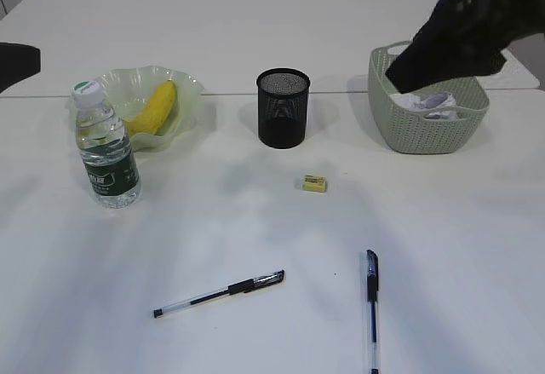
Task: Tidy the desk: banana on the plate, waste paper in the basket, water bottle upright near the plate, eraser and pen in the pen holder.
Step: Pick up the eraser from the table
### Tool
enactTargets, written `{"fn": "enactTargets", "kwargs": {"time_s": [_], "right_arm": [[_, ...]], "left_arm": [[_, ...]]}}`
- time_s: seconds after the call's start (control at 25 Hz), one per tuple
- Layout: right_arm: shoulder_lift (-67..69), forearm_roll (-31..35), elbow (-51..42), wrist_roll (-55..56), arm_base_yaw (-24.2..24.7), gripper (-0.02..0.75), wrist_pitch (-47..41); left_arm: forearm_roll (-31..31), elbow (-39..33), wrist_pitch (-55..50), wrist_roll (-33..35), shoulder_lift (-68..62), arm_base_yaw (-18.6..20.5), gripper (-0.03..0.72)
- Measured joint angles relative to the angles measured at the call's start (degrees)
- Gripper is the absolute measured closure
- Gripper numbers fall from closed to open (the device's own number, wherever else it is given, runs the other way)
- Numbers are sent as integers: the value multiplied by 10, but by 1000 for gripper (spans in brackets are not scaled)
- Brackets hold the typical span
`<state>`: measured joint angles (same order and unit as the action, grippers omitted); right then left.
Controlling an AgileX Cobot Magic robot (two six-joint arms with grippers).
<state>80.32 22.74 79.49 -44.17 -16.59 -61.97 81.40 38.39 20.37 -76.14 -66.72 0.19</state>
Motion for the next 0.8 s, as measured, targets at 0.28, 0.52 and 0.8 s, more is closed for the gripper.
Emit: {"fn": "enactTargets", "kwargs": {"time_s": [0.28,0.52,0.8], "right_arm": [[71,-38,0,-18,0,277,54],[128,-48,0,-33,0,278,102],[190,-48,0,-50,0,277,156]], "left_arm": [[-1,0,-22,0,0,0,106],[-10,0,-20,0,0,0,107],[-13,0,-15,-19,0,0,107]]}}
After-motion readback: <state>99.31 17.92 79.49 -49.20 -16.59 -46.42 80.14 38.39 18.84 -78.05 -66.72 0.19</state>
